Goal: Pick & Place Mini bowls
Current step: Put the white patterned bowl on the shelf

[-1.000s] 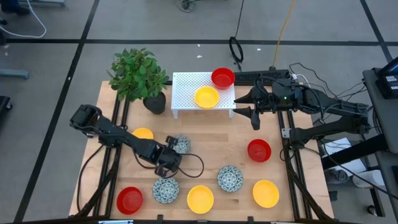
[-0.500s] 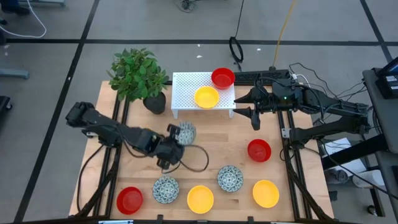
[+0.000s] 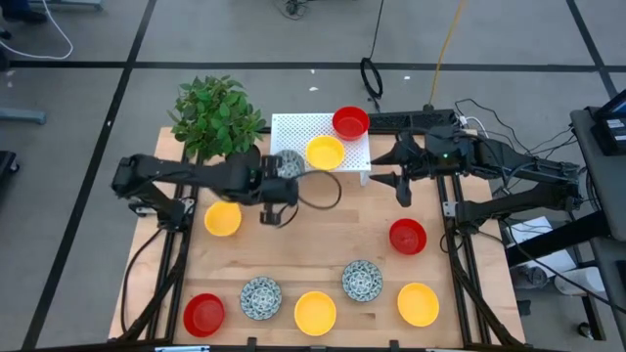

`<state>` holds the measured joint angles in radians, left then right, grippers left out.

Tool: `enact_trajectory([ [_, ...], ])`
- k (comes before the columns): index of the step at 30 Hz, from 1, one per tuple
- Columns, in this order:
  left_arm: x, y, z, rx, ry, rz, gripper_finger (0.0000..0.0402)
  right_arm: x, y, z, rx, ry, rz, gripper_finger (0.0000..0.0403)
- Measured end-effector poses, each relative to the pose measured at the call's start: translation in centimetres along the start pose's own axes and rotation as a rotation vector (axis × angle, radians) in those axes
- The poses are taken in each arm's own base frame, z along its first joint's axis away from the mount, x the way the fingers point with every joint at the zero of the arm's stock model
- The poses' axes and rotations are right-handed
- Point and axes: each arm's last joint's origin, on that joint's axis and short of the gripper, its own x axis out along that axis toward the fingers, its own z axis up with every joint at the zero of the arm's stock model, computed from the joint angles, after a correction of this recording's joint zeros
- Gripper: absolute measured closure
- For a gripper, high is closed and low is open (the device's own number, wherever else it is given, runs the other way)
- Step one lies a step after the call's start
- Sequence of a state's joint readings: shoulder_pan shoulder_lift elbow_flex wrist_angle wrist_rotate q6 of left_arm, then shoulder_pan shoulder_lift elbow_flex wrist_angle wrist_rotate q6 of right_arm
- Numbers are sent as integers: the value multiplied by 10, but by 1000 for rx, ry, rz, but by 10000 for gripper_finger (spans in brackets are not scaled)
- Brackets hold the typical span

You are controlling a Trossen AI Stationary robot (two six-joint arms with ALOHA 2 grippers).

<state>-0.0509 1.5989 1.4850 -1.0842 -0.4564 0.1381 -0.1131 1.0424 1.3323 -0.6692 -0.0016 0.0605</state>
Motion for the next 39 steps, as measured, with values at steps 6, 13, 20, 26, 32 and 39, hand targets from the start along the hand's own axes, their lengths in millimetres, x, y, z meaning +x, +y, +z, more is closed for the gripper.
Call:
enact_trajectory([
  [6,22,21,-2,5,72,67,394,0,0,-2,-40,25,-1,232],
  [13,35,43,-5,4,98,107,385,0,0,-2,-101,25,0,232],
  [20,54,56,-8,61,156,101,390,0,0,-2,-154,23,-1,232],
  [26,68,73,-7,152,146,123,384,0,0,0,-159,-4,-5,232],
  [32,77,96,-16,183,158,127,384,0,-1,3,-158,-33,-10,232],
  [39,83,112,-24,216,167,109,384,-1,-6,7,-147,-71,-36,232],
])
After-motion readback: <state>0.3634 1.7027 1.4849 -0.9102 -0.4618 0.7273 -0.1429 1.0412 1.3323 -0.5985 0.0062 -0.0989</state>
